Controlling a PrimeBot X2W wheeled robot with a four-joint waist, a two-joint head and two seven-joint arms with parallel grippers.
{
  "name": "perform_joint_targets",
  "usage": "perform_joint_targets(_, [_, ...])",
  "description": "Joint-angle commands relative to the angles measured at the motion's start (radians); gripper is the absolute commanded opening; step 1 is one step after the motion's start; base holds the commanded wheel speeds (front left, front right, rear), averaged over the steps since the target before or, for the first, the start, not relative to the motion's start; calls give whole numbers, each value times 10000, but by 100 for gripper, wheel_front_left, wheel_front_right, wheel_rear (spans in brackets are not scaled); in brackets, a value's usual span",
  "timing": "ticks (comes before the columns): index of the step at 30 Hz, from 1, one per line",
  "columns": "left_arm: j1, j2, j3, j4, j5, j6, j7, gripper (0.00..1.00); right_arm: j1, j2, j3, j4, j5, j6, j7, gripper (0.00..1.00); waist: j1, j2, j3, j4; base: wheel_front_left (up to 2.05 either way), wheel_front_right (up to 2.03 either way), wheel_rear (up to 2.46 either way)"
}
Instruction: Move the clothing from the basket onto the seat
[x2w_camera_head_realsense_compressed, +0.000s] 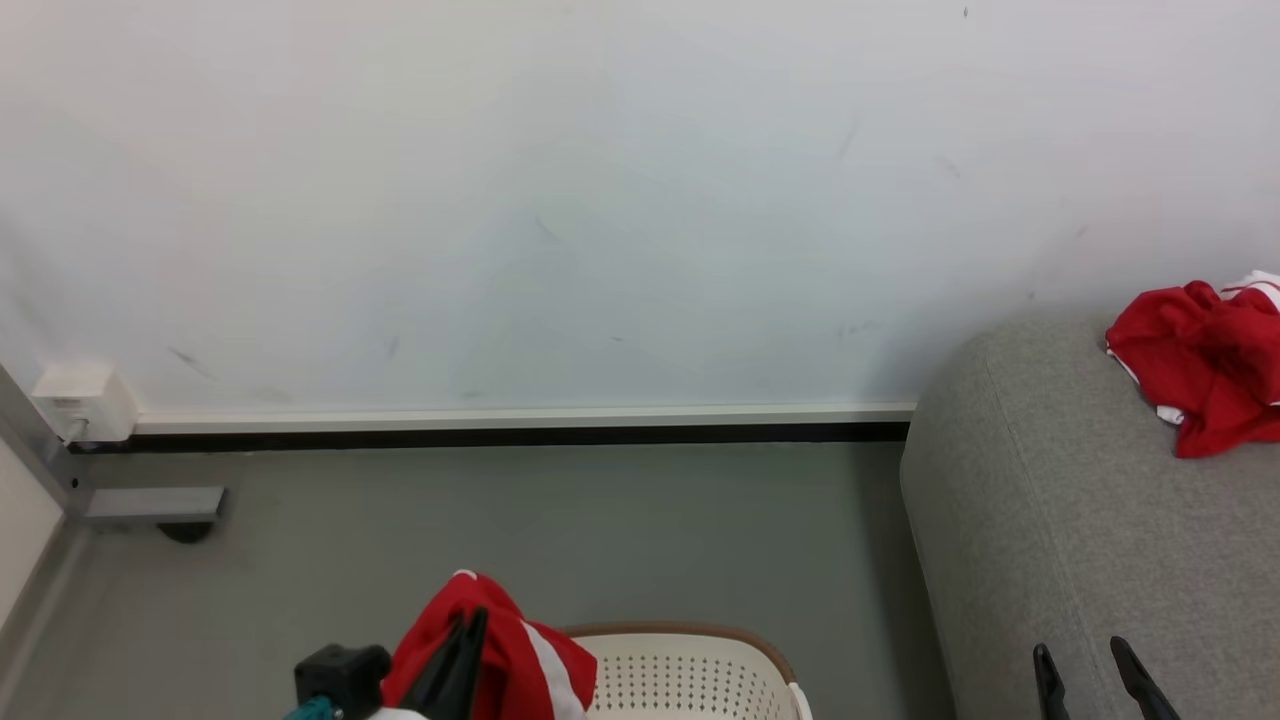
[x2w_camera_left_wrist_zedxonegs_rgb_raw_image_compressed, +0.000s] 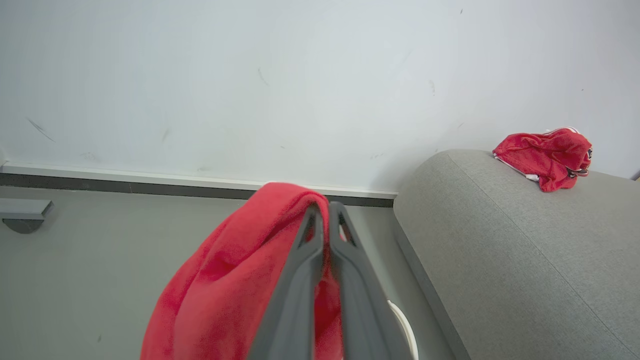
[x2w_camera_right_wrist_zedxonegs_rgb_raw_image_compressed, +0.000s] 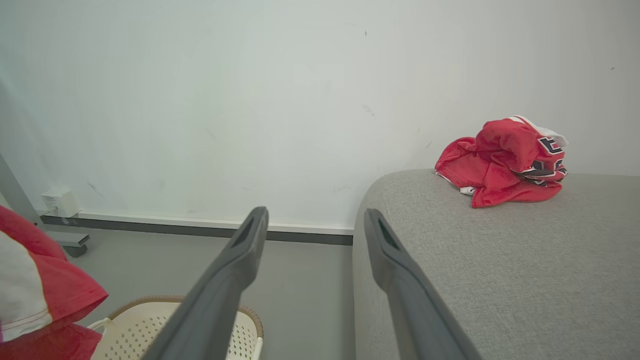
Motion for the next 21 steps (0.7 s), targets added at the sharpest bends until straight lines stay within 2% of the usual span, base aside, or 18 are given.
perform_joint_targets(1, [159, 100, 37, -169, 133, 51, -8, 0, 127, 7, -8, 50, 140, -23, 11, 100, 2, -1, -77, 57, 0, 0, 0])
perform_joint_targets(11, [797, 558, 434, -1345, 532, 286, -24, 0, 94, -1, 267, 246, 169, -23, 11, 100, 2, -1, -292, 133, 0, 0, 0])
perform_joint_targets(21, [945, 578, 644, -1793, 730, 217, -26, 0, 64, 69, 441, 400, 247, -23, 11, 100, 2, -1, -332, 149, 0, 0, 0])
